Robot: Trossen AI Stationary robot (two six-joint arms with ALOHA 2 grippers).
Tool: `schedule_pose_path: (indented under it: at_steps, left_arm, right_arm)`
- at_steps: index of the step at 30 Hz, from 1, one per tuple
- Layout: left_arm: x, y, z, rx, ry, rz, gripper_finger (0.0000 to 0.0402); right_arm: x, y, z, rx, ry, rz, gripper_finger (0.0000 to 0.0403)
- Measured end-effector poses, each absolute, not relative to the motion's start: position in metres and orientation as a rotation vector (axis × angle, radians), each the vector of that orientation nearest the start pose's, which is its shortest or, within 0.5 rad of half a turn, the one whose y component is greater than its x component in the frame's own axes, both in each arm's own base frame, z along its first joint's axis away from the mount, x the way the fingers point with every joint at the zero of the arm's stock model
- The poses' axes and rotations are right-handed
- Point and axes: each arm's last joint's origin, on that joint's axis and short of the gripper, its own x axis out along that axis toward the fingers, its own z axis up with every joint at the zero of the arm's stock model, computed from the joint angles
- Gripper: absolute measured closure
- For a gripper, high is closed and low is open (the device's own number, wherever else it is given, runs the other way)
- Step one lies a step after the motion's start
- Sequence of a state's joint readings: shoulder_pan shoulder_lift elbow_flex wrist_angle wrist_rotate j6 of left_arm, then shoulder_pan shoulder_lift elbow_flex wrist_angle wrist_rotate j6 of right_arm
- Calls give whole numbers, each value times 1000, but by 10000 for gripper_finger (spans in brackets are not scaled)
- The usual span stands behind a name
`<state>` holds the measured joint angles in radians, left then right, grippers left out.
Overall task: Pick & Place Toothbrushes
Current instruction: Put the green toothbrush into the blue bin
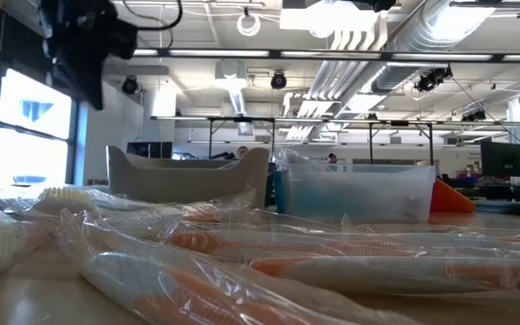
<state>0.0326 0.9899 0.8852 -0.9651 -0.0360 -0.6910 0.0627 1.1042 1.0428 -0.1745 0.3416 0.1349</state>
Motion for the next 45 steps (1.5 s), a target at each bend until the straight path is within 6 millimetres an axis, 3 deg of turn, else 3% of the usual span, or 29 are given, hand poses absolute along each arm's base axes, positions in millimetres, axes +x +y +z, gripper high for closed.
schedule_pose_path:
  at_steps: [6, 14, 17, 21, 28, 45]
  left_arm:
    - [162, 7, 266, -632, 1122, 527, 400]
    - [162, 7, 267, -538, 1143, 449, 399]
    - [162, 6, 267, -514, 1154, 416, 380]
    - [161, 6, 264, -498, 1163, 407, 325]
    - [156, 6, 243, -463, 1234, 425, 252]
    - [161, 5, 193, -510, 1158, 359, 247]
  right_arm:
    - [242, 5, 362, 86, 213, -293, 159]
    - [242, 5, 362, 88, 213, -293, 159]
    - [242, 5, 362, 88, 214, -293, 159]
    - [242, 5, 362, 88, 214, -293, 159]
    - [242, 5, 362, 88, 215, -293, 159]
    - [242, 5, 362, 89, 215, -294, 159]
